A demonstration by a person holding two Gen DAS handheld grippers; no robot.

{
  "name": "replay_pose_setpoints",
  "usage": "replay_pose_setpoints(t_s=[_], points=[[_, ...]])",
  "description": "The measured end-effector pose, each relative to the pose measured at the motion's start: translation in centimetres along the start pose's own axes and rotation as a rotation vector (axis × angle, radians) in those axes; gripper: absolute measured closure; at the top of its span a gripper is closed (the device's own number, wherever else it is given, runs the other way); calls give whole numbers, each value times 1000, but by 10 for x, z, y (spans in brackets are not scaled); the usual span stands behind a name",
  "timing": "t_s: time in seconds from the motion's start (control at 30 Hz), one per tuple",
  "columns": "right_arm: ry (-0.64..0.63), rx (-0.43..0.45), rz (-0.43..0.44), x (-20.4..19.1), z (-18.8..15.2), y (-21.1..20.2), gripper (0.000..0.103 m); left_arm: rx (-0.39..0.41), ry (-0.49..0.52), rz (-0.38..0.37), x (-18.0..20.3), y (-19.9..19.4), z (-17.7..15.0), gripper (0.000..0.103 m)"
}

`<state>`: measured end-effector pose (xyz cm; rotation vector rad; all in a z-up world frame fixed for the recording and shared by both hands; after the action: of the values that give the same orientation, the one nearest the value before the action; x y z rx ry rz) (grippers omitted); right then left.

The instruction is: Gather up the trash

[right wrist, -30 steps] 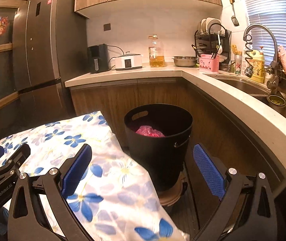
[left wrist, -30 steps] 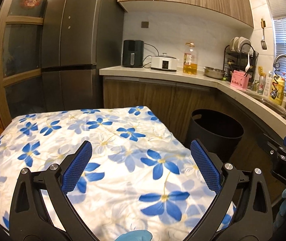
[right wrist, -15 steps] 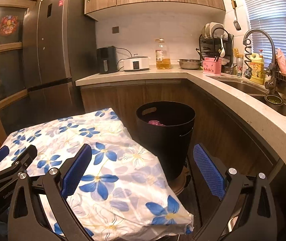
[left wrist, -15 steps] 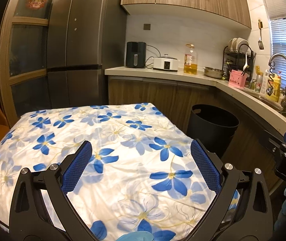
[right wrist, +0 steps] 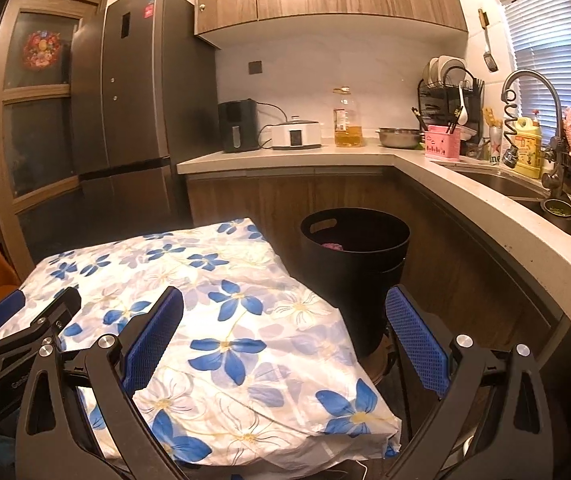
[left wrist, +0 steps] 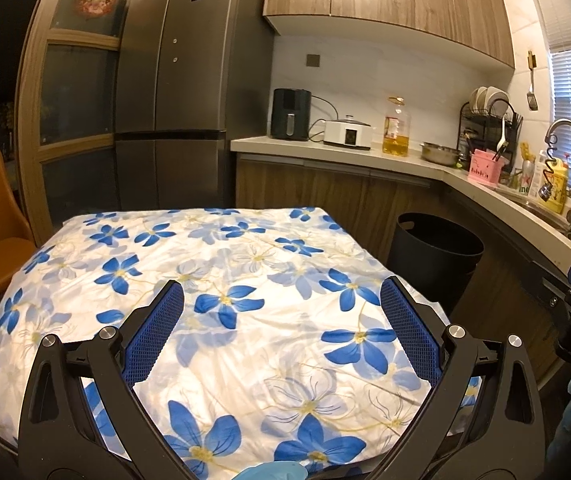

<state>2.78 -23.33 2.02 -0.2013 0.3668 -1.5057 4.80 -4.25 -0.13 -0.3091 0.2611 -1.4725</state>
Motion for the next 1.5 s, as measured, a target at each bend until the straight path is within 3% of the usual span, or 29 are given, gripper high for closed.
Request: replay_pose_setpoints(t_s=[1.5], points=[[-18,30,16,-12,4,-14,6,30,-3,7,-3,-16,8,6]])
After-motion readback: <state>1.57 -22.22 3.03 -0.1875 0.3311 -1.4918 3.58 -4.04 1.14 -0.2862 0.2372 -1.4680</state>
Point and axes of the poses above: each gripper's, at about its wrist camera, not at the fingertips, and y roughly the way its jaws point, x to its right, z to its top, the point moved 3 cm from there along y, roughly the way its jaws point, and after that the axes turned 8 degrees about z, right-handed, at the moved point
